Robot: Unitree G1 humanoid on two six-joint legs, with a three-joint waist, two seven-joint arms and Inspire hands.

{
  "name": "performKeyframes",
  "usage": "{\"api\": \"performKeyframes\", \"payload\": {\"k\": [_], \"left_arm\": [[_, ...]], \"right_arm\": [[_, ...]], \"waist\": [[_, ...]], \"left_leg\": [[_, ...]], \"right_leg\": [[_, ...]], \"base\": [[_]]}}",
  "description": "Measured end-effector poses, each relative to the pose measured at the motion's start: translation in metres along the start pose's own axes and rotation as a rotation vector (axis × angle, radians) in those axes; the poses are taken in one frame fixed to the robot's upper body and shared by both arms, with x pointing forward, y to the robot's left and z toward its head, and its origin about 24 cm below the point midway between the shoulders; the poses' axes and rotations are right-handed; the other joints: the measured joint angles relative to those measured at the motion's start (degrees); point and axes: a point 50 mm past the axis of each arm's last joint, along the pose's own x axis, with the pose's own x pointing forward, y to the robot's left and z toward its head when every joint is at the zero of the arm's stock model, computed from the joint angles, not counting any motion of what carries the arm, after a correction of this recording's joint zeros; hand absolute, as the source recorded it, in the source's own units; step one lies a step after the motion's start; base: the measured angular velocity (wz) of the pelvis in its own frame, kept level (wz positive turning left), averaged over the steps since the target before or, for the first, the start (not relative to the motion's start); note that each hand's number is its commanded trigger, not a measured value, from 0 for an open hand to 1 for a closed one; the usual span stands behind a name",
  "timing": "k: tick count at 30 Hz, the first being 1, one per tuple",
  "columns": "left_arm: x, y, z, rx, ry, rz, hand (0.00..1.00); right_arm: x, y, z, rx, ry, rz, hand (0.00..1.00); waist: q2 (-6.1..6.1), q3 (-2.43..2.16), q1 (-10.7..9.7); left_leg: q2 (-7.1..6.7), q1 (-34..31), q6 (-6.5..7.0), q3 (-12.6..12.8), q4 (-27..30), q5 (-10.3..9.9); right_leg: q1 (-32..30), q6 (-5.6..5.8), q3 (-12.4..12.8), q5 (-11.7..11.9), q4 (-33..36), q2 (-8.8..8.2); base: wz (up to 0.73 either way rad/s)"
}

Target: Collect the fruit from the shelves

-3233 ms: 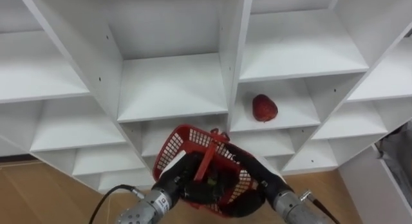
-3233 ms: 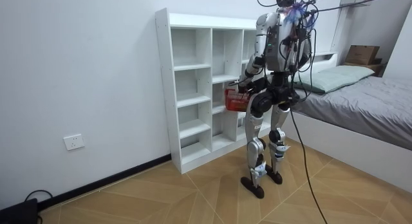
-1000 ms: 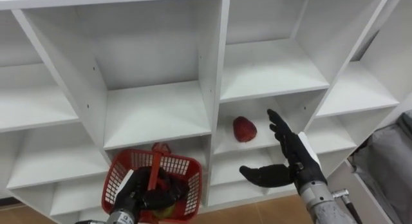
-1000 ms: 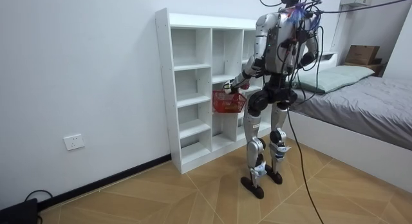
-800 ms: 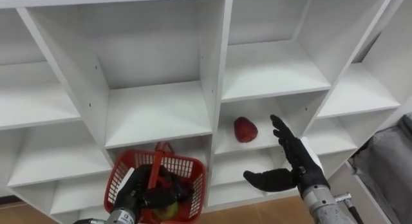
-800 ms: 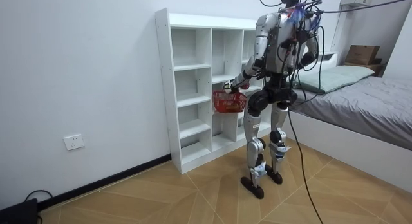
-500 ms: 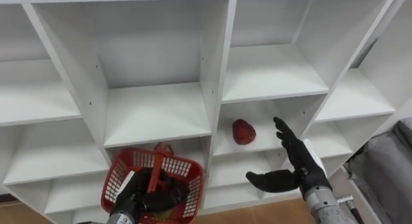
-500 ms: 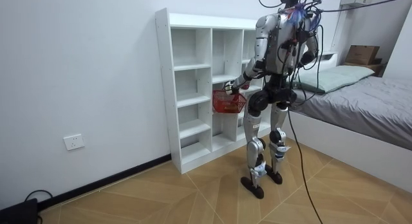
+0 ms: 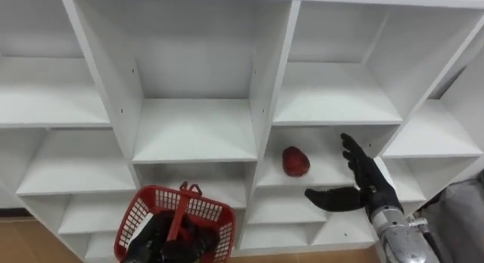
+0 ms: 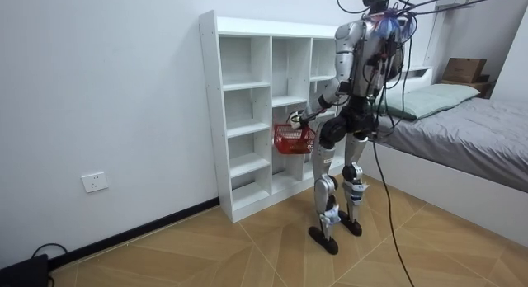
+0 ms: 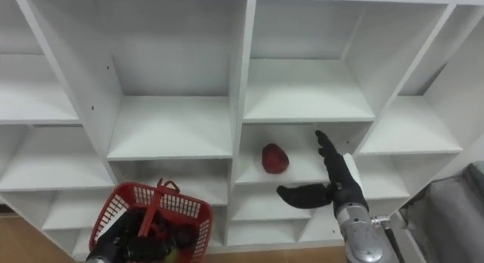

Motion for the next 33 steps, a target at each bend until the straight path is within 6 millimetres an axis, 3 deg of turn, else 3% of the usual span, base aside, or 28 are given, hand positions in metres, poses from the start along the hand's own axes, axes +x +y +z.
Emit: {"api": "performKeyframes", "payload": {"k": [3, 5, 11, 14, 16, 25, 33], "left_arm": [[0.000, 0.001, -0.001, 0.005, 0.014, -0.004, 1.00], [0.000, 0.003, 0.000, 0.018, 0.011, 0.000, 1.00], [0.006, 0.007, 0.008, 0.017, -0.005, 0.007, 1.00], [0.011, 0.011, 0.018, 0.029, -0.030, 0.006, 1.00], [0.016, 0.011, 0.021, 0.033, -0.030, 0.004, 1.00], [0.030, 0.016, 0.026, 0.036, 0.004, 0.028, 1.00], [0.039, 0.017, 0.030, 0.030, 0.022, 0.050, 1.00]], "right_arm": [[0.004, -0.003, 0.000, -0.002, 0.009, 0.003, 0.00], [0.009, -0.009, 0.000, -0.018, 0.019, -0.007, 0.00], [0.030, -0.020, 0.017, -0.041, -0.007, -0.053, 0.00], [0.040, -0.022, 0.024, -0.047, -0.010, -0.079, 0.00], [0.048, -0.025, 0.030, -0.052, -0.004, -0.104, 0.00], [0.064, -0.030, 0.053, -0.040, -0.051, -0.160, 0.00], [0.067, -0.030, 0.058, -0.049, -0.062, -0.182, 0.00]], "waist": [[-0.16, -0.18, 0.28], [0.04, -0.60, 0.46], [-0.10, -0.62, 3.18], [-0.40, -0.27, 4.22], [-0.37, 0.24, 5.02], [-0.30, 0.93, 6.29], [-0.15, 1.04, 6.38]], "left_leg": [[0.19, -2.02, -0.15, -0.96, 2.66, -0.19], [0.55, -3.56, -0.28, -1.22, 3.91, -0.62], [1.02, -8.12, -0.39, -1.21, 4.24, -0.18], [1.19, -11.67, -0.25, -1.32, 5.54, 0.00], [1.06, -13.83, 0.01, -1.31, 5.62, 0.37], [0.79, -19.99, 0.45, -0.91, 5.51, 0.81], [0.86, -23.30, 0.45, -1.03, 5.30, 0.81]], "right_leg": [[-0.05, -0.12, -0.90, -0.08, 0.01, 0.04], [-0.82, -0.23, -1.71, -0.02, 0.04, 0.20], [-5.15, -0.81, -1.91, 1.50, 0.00, 0.61], [-8.05, -0.90, -2.14, 2.25, 0.10, 0.68], [-9.98, -0.74, -2.02, 3.11, -0.19, 0.64], [-16.14, -0.59, -1.79, 3.71, -0.03, 0.26], [-19.71, -0.63, -1.84, 3.73, 0.68, 0.24]], "base": [[0.25], [0.22], [-0.01], [0.03], [0.00], [-0.02], [-0.01]]}}
